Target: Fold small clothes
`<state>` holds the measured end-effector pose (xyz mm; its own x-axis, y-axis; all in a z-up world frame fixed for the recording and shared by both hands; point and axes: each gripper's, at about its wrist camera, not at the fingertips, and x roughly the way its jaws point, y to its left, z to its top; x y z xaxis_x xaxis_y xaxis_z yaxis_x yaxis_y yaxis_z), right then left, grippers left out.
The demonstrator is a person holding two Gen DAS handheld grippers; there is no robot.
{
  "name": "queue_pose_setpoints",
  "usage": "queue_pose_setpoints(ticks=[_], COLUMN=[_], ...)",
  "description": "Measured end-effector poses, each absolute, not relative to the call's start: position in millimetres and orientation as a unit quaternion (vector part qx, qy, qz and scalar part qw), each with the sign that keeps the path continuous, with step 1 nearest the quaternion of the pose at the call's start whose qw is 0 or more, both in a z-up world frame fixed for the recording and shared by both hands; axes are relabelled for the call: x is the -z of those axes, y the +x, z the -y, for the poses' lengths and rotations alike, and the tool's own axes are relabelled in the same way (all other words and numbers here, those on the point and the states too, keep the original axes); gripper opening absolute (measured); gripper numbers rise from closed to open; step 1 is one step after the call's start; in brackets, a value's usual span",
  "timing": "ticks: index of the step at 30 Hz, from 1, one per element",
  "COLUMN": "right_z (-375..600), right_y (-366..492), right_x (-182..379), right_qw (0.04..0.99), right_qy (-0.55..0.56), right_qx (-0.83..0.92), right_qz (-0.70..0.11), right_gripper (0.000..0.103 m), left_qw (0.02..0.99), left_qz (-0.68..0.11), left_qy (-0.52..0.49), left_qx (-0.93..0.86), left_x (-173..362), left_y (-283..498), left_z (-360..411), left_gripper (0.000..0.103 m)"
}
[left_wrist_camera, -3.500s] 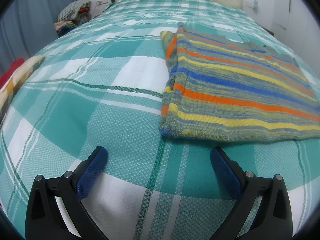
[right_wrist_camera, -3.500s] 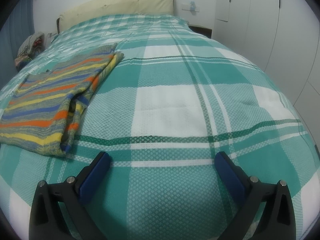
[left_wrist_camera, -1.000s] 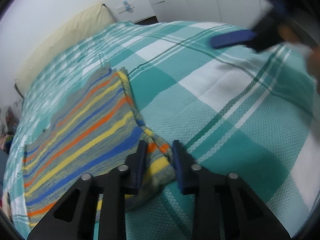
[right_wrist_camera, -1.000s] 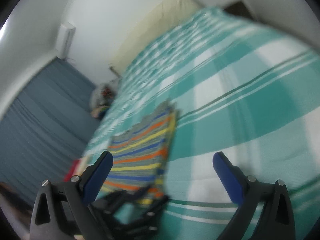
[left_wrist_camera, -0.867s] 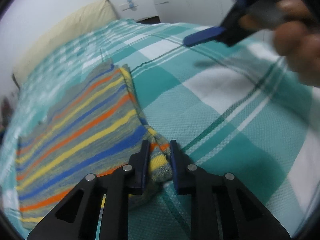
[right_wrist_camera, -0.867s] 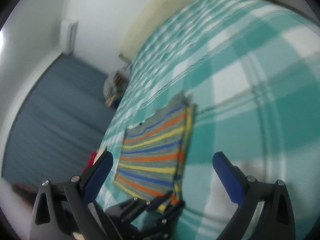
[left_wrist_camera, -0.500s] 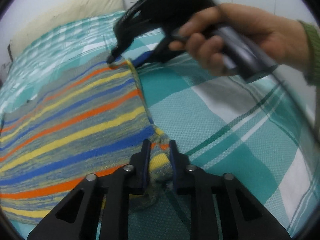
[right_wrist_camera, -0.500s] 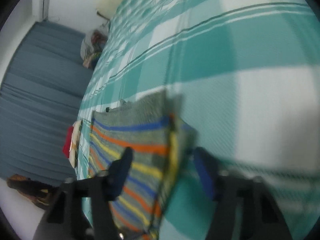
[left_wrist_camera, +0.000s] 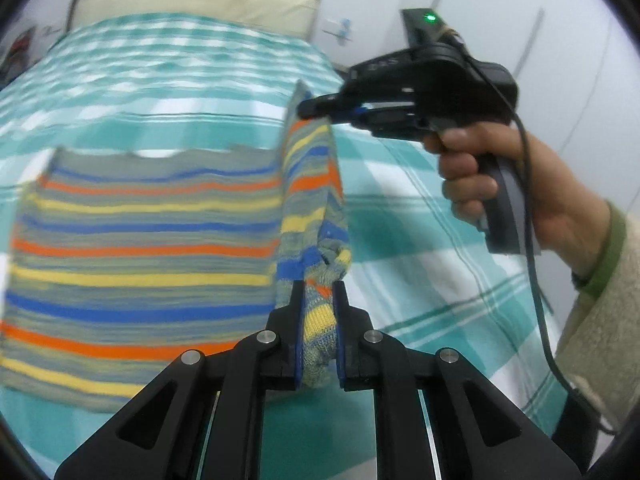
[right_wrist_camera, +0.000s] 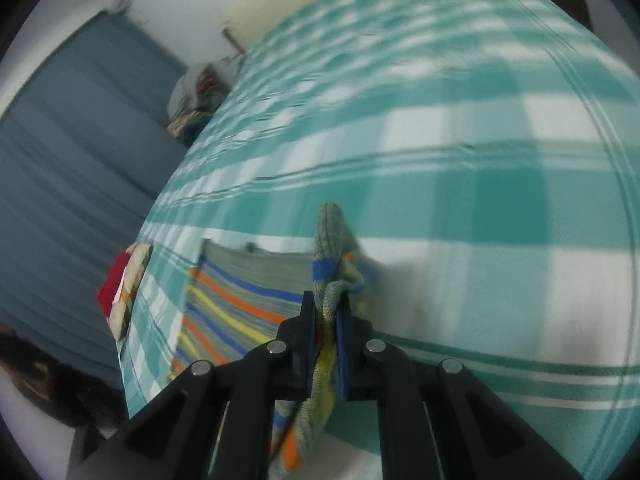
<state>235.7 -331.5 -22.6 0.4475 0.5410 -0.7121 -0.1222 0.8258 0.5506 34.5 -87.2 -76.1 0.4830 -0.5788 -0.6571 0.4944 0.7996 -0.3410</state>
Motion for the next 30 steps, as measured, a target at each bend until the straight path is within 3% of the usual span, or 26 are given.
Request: queue_pose_setpoints(ticks=[5,11,24,26,28,30], right_z=[240,126,52,47,42,44], right_y=[257,278,311,312,310,304], right_x=[12,41,86,94,97,87], right_qw=[0.821,0.809,0.802,0.798,0.797,0.802], right_qy=[0.199,0.164,0.164,0.178,0.179,0.165], right_qx=[-0.237,-0.265,-0.27,-0.283,-0.283,-0.288], right_qz=[-0.481,-0.498,-0.507,-0.501,-0.503,-0.496], right_gripper=[0.009,0.009,0.009,0.013,0.028,0.031], left_qw=[0.871,0.867,0.873,0.87,0.87,0.875], left_qz=[-0.413,-0.433,-0.441,-0.454,-0.456,-0.445], left_qy=[-0.078,-0.161,-0.182,-0.181,-0.181,-0.186], left_qx=[0.255,0.189,0.099,0.072,0.048,0.042], left_x=[76,106,124,131,132,127], left_y=[45,59,76,75,67,63], left_z=[13,-58,-115,-124,-132,-140], left_gripper=[0.01,0.01,0.011,0.02,0.03,0.04])
